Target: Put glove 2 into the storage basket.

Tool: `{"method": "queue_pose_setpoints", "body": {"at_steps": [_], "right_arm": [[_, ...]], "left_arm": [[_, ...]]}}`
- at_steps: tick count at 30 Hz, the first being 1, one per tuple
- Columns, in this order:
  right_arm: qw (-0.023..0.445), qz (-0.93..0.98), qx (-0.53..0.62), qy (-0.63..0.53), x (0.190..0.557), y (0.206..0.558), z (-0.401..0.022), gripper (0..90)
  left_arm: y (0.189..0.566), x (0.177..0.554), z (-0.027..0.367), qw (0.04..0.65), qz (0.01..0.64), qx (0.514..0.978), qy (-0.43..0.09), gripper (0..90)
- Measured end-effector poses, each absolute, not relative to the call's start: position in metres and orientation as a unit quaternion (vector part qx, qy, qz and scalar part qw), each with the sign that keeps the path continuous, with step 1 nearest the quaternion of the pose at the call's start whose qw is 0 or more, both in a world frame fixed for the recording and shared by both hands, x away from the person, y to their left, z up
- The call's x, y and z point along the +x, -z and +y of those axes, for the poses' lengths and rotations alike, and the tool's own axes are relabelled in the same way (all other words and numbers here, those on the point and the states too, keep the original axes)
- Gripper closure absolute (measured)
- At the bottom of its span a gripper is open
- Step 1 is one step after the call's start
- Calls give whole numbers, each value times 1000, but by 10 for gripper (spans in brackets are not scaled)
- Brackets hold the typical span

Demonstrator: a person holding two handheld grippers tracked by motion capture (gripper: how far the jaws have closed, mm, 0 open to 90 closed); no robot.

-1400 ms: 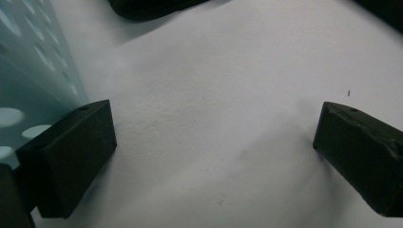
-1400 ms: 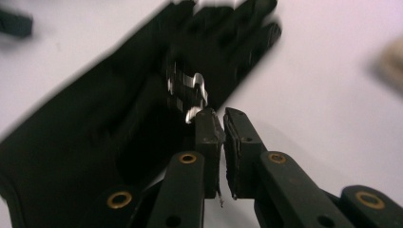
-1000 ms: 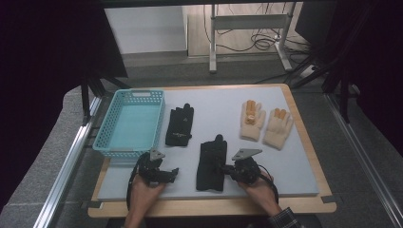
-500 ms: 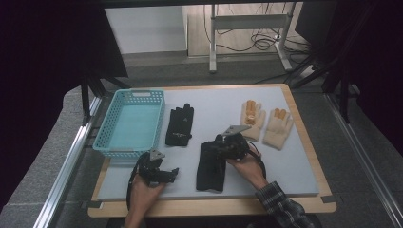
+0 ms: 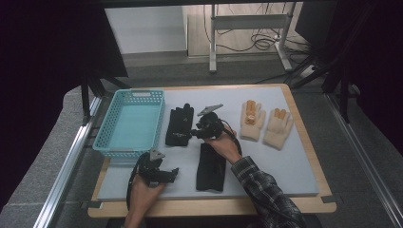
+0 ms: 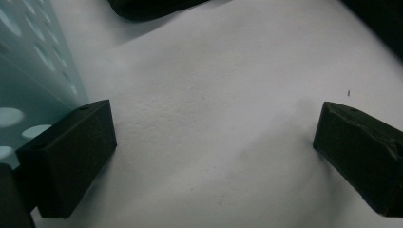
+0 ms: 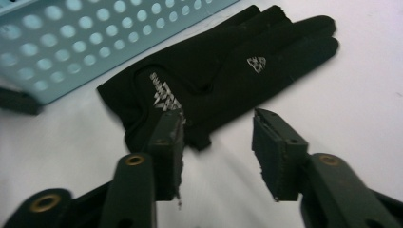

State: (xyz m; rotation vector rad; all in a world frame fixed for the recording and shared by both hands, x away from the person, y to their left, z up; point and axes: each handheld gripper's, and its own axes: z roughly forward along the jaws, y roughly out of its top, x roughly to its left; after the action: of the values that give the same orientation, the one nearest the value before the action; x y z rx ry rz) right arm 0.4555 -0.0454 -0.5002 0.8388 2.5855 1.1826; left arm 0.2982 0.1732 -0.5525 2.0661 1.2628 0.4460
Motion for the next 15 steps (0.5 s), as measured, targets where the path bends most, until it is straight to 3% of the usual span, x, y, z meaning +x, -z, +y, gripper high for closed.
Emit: {"method": "queue_pose_setpoints", "body": {"at_steps": [7, 15], "right_arm": [[85, 874, 281, -387, 480, 515, -15, 421], [92, 884, 279, -363, 496, 529, 12, 378]], "left_arm": [[552, 298, 173, 334, 483, 791, -171, 8], [552, 298, 174, 332, 482, 792, -171, 8]]}}
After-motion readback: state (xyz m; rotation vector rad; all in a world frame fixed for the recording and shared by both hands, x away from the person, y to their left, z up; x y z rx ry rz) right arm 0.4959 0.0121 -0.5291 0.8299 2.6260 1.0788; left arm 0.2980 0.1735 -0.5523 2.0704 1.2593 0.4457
